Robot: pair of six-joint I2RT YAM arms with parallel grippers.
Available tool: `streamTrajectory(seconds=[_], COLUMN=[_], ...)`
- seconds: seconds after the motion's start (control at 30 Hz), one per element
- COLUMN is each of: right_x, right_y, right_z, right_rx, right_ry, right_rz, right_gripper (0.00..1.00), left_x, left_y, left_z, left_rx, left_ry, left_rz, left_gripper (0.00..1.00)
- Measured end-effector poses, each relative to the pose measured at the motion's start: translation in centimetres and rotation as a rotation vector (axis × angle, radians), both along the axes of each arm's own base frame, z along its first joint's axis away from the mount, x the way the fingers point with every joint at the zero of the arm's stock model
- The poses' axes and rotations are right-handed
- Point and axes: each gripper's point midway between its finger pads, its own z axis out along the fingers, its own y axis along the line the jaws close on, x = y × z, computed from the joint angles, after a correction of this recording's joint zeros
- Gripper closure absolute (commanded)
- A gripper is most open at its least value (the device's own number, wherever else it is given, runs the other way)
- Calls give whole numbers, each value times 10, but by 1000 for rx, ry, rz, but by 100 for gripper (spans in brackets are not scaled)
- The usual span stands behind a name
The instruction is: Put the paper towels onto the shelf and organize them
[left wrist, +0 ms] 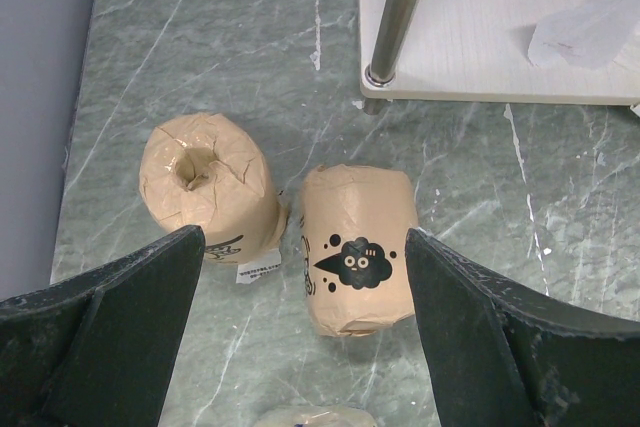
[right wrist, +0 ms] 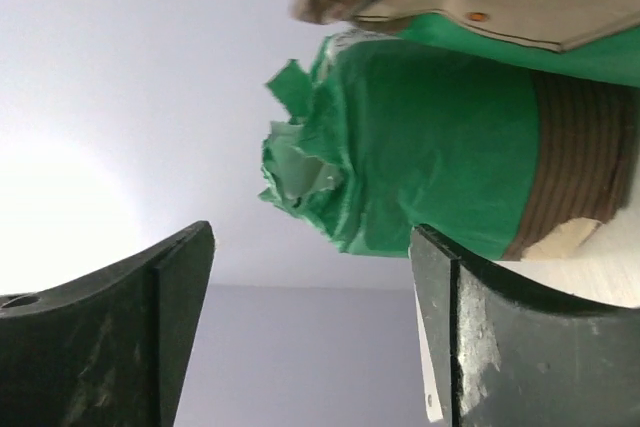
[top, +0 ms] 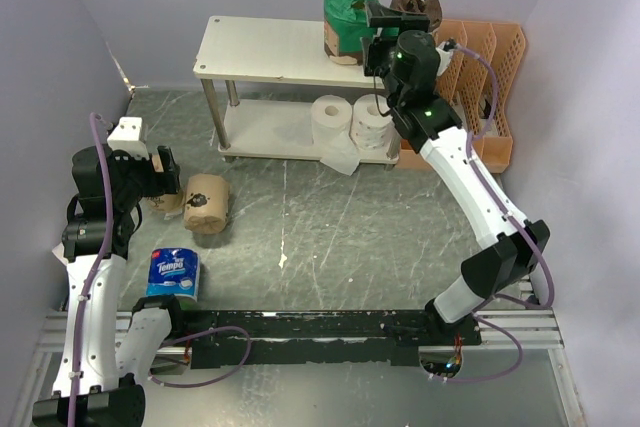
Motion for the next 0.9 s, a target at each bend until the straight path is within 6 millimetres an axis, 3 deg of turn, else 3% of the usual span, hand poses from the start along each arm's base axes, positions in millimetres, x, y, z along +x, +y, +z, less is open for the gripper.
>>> streamTrajectory(seconds=[0.13, 0.2, 0.3, 0.4, 0.47, 0.53, 0.63, 0.77, 0.83, 0.9], right_x=[-15, -33, -77, -126, -141, -140, -139, -158, -168, -177], right_y=[3, 13, 47, 94, 113, 119, 125, 127, 134, 151], right_z=[19, 29, 31, 9, -20, -58, -142, -240, -269, -284], right_rx=[-104, -200, -379, -615, -771, -905, -1096, -1287, -1382, -1486], right_ry=[-83, -133, -210, -286, -312, -290, -198, -119, -126, -173], right_rz=[31, 61, 141, 279, 360, 414, 519, 681, 747, 780], right_gripper=[1, 0, 0, 0, 0, 0, 0, 0, 0, 0], left_x=[0, 0, 0, 0, 1, 1, 2, 1, 0, 0], left_y=[0, -1, -1, -1, -1, -2, -5, -6, -7, -9], left_z=[0, 0, 0, 0, -1, -2, -4, -6, -7, -8], left_rx=[-1, -3, -3, -3, -1, 1, -5, -16, -20, -25], left_ry=[0, 0, 0, 2, 4, 7, 16, 23, 26, 33], left_rz=[-1, -5, -7, -6, -11, -27, -48, -64, -76, -91], left_gripper=[6, 6, 7, 6, 6, 6, 6, 6, 6, 6])
